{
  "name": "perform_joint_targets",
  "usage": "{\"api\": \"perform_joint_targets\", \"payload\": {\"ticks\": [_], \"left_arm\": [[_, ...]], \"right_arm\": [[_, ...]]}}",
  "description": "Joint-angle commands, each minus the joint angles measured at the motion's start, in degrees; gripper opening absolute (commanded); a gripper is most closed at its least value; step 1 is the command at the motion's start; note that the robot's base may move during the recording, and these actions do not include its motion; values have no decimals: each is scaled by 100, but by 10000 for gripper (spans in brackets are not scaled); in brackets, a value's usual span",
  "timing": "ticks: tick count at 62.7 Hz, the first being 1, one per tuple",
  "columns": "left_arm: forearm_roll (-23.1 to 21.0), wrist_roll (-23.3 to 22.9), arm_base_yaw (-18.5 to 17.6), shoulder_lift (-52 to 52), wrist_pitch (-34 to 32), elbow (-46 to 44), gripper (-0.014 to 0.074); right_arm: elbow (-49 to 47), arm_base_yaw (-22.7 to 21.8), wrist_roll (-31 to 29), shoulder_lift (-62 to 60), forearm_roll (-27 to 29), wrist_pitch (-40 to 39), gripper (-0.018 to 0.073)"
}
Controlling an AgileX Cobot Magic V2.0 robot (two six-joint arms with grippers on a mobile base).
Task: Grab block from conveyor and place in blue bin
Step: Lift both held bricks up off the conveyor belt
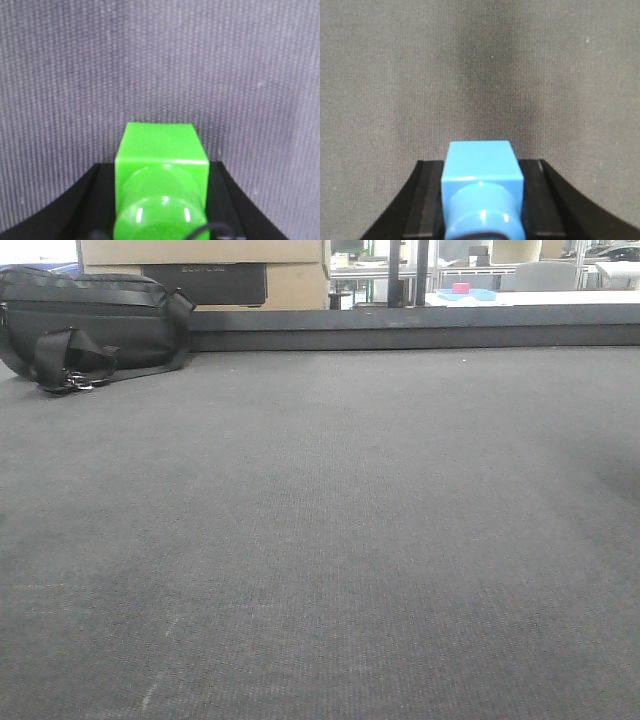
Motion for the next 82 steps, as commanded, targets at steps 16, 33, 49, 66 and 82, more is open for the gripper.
{"api": "perform_joint_targets", "payload": {"ticks": [16,33,49,66,82], "left_arm": [[-197,-35,16,-970,424,-736,-111],[-846,222,4,-2313,-1228,40,-111],[-1108,222,4,-3985,-3474,1888,-111],[-1076,222,78,-5661,-3837,2889,-111],[-1076,222,78,-6710,-3804,2919,-111]], "right_arm": [[-29,-16,-10,-215,160,33,-162],[697,-16,-110,-746,160,-1686,-162],[2650,-16,-110,-1941,160,-3974,-162],[3542,-16,-110,-3545,160,-4332,-162],[3542,-16,-110,-4683,160,-4690,-162]]}}
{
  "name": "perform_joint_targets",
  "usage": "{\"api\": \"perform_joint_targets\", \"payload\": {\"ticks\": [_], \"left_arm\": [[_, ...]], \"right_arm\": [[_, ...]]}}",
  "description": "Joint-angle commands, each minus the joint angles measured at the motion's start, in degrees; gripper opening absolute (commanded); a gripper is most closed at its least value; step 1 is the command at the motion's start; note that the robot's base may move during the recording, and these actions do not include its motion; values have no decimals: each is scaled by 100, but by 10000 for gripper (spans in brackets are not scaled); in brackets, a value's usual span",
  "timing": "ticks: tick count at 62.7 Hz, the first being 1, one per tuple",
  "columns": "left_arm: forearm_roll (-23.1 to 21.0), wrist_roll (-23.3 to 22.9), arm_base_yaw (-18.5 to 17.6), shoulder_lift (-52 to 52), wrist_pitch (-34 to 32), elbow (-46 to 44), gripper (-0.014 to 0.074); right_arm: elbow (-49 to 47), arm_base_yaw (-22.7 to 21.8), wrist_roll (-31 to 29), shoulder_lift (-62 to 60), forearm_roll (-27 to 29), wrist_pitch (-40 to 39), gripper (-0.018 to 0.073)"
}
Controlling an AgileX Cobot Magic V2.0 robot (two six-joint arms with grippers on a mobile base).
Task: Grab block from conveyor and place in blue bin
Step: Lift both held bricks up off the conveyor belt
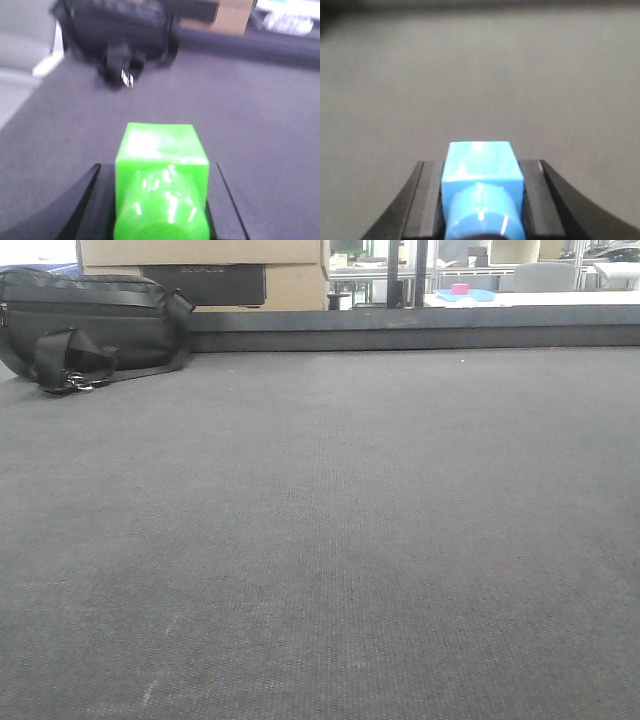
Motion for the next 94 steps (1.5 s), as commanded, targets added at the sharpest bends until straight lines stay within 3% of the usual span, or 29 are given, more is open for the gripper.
{"api": "perform_joint_targets", "payload": {"ticks": [1,9,17,20,48,94], "left_arm": [[-28,32,20,-318,-128,1,-111],[42,32,20,-572,-128,1,-111],[1109,62,20,-726,-128,1,-111],[1304,62,20,-787,-157,1,-111],[323,62,20,-920,-313,1,-111],[336,62,-26,-920,-324,1,-111]], "right_arm": [[12,-16,-59,-364,-21,-326,-162],[12,-16,-59,-845,-21,-403,-162],[12,-16,-59,-1233,-21,-403,-162],[12,-16,-59,-1332,-21,-403,-162],[-107,-16,-59,-1433,-62,-167,-162],[-107,-16,-59,-1433,-62,-151,-162]]}}
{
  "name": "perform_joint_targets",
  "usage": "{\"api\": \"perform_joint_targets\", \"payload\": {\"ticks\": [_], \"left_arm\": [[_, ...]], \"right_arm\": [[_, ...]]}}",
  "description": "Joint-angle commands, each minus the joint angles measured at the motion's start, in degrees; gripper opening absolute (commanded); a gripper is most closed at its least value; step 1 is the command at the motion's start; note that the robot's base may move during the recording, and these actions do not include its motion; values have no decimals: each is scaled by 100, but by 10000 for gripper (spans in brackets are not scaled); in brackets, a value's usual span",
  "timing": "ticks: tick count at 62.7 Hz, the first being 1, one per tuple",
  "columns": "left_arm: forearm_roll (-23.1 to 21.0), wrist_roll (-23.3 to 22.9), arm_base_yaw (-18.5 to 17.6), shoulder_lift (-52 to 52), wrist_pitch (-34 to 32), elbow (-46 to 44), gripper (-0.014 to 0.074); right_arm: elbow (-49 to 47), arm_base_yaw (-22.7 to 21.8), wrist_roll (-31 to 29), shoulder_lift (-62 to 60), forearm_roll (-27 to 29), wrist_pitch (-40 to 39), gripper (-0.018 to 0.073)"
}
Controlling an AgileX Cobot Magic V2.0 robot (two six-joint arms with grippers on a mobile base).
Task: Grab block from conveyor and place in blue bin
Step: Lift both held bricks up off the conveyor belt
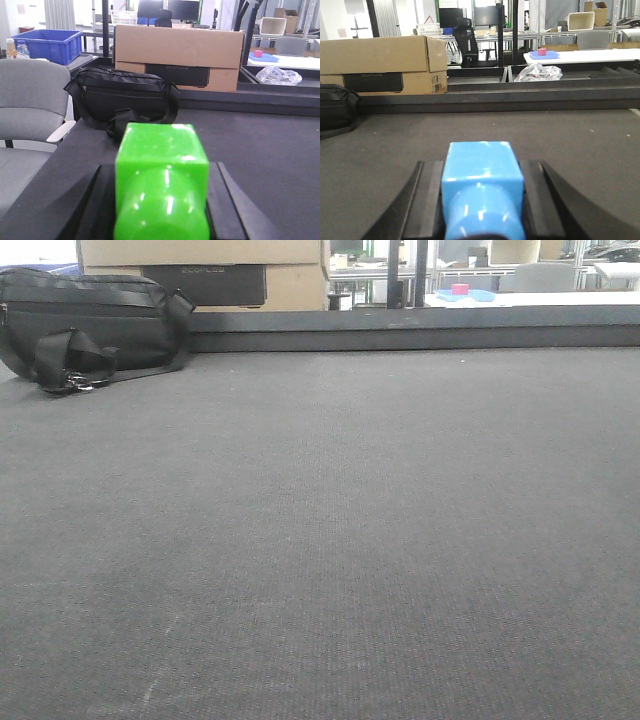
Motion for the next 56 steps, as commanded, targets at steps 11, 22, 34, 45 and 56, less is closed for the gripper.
{"api": "perform_joint_targets", "payload": {"ticks": [11,22,34,45,56], "left_arm": [[-62,28,-27,-32,-138,-3,-111],[-62,28,-27,-32,-138,-3,-111],[-62,28,-27,-32,-138,-3,-111],[-53,28,-226,-32,-163,-3,-111],[-53,28,-238,-32,-161,-3,-111]], "right_arm": [[-42,-16,-38,-27,-51,-86,-162],[-42,-16,-38,-27,-51,-86,-162],[-42,-16,-38,-27,-51,-86,-162],[-42,-16,-38,-27,-51,-86,-162],[-42,-16,-38,-27,-51,-86,-162]]}}
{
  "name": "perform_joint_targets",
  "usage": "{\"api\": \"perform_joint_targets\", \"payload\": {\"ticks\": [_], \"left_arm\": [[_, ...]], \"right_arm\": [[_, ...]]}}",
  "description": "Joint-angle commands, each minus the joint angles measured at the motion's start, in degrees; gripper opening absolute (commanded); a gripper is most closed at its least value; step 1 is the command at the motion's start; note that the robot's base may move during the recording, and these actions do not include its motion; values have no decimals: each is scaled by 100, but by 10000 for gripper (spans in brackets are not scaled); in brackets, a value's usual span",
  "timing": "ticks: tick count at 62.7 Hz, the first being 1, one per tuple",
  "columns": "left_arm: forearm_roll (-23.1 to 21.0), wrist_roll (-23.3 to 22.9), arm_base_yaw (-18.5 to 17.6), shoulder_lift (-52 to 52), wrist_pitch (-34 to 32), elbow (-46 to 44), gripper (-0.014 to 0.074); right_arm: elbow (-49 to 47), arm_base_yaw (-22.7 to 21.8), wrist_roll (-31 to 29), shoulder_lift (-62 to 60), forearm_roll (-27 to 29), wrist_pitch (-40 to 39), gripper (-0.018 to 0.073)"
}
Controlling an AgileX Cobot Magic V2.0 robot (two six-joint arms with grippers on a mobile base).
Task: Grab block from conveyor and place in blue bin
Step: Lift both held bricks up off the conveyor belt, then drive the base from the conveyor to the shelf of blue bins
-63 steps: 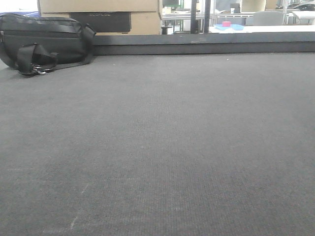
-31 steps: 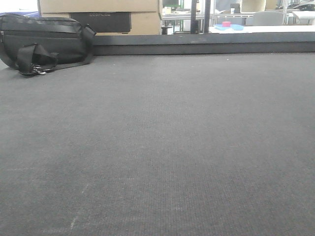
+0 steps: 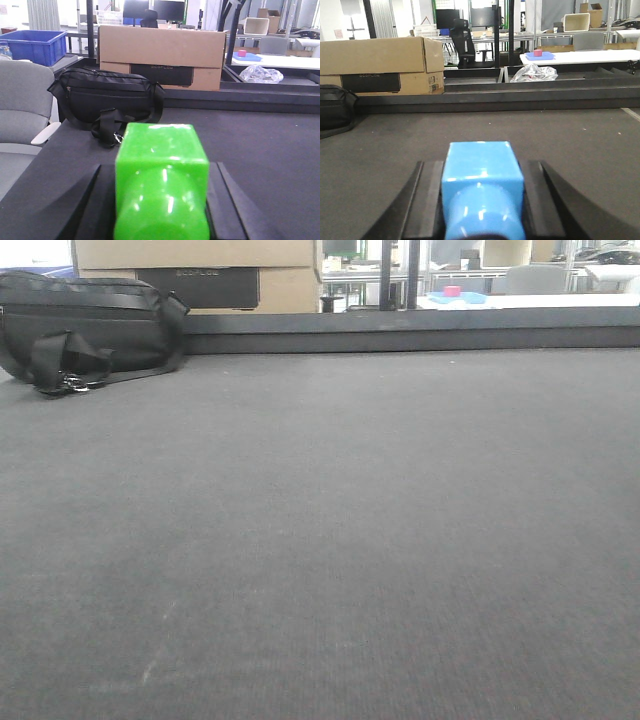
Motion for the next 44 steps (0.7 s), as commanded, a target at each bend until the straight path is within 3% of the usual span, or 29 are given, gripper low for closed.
{"api": "perform_joint_targets", "payload": {"ticks": [1,44], "left_arm": [[-48,28,-38,-32,-149,-3,-111],[-48,28,-10,-32,-149,-3,-111]], "right_arm": [[-42,-16,-38,-27,-41,-86,-162],[-42,-16,-38,-27,-41,-86,-162]]}}
